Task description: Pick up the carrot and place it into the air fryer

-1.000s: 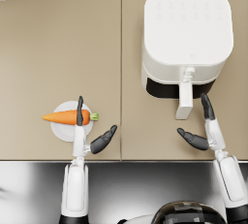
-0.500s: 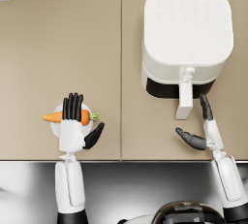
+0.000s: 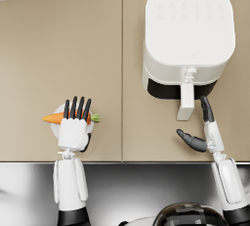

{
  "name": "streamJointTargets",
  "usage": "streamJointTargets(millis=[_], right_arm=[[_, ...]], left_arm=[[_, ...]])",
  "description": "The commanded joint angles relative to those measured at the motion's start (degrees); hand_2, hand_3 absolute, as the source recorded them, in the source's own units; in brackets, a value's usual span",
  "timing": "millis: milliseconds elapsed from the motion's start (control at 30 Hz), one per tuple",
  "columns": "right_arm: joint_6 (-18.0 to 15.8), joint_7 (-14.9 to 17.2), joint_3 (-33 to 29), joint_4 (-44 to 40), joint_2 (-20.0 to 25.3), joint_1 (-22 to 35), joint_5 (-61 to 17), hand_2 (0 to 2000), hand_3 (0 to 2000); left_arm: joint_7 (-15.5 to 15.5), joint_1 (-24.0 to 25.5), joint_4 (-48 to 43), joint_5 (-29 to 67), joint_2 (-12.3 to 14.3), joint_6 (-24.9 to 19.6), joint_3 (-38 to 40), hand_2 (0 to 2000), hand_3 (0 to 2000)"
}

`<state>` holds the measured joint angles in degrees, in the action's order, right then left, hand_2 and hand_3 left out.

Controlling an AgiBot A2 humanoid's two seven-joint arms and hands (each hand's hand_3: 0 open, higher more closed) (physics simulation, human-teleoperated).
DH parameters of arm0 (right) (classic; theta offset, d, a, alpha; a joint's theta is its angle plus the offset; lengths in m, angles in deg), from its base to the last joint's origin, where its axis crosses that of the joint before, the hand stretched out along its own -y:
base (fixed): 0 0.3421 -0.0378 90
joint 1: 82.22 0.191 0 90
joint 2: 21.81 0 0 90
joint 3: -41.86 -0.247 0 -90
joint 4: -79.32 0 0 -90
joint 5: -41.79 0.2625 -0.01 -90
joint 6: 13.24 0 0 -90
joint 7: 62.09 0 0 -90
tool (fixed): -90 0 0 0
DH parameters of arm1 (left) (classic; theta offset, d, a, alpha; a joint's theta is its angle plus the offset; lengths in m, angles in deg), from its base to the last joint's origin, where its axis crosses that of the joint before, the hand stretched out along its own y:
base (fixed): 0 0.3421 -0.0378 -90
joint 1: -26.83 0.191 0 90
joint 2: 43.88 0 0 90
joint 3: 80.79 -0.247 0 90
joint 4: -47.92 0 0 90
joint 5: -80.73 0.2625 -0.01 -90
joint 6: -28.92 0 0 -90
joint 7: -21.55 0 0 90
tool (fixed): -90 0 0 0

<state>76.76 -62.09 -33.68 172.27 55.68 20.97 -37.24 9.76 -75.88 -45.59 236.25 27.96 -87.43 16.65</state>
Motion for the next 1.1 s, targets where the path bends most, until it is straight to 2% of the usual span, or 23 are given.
streamJointTargets(millis=[33, 200, 400, 667, 700, 733, 767, 867, 933, 967, 1000, 1100], right_arm=[[0.0, 0.0, -0.7, -0.7, 0.3, 0.3, 0.0, 0, 0], [0.0, 0.0, -1.2, -1.2, 1.1, 1.0, 0.0, 0, 0], [0.0, 0.0, -1.7, -0.6, 1.6, 0.4, 0.0, 0, 0], [0.0, 0.0, -2.5, -0.8, 2.4, 0.5, 0.0, 0, 0], [0.0, 0.0, -2.7, -0.9, 2.5, 0.4, 0.0, 0, 0], [0.0, 0.0, -2.8, -0.9, 2.6, 0.3, 0.0, 0, 0], [0.0, 0.0, -2.9, -0.9, 2.7, 0.3, 0.0, 0, 0], [0.0, 0.0, -2.7, -1.1, 3.0, 0.3, 0.0, 0, 0], [0.0, 0.0, -2.4, -2.5, 3.2, 0.4, 0.0, 0, 0], [0.0, 0.0, -2.1, -3.3, 3.2, 0.2, 0.0, 0, 0], [0.0, 0.0, -1.7, -4.1, 3.4, 0.3, 0.0, 0, 0], [0.0, 0.0, -1.3, -7.8, 3.8, 0.8, 0.0, 0, 0]], left_arm=[[0.0, -2.8, 1.7, 1.9, -0.2, 0.0, 1.4, 0, 0], [-0.1, -5.3, 6.3, 5.7, -0.1, -0.1, 0.8, 0, 0], [0.0, -5.9, 14.0, 6.5, 0.3, 0.0, -1.5, 0, 0], [0.0, -7.4, 21.1, 6.6, -0.2, 5.2, -3.8, 0, 0], [-0.1, -7.4, 21.1, 6.6, -0.4, 5.9, -4.0, 1361, 327], [0.0, -7.7, 22.0, 6.6, -0.5, 5.2, -3.9, 2000, 653], [0.1, -7.9, 22.7, 6.6, -0.5, 4.9, -4.2, 2000, 980], [1.3, -8.8, 24.1, 6.4, -0.8, 7.6, -5.5, 2000, 1960], [2.1, -8.8, 23.5, 6.3, -1.0, 10.4, -5.8, 2000, 2000], [4.2, -8.6, 22.3, 6.4, -1.0, 14.9, -5.6, 2000, 2000], [6.1, -8.0, 19.9, 4.0, -1.0, 17.4, -5.5, 2000, 2000], [9.8, -6.3, 6.7, -3.5, -0.8, 22.2, -4.6, 2000, 2000]])
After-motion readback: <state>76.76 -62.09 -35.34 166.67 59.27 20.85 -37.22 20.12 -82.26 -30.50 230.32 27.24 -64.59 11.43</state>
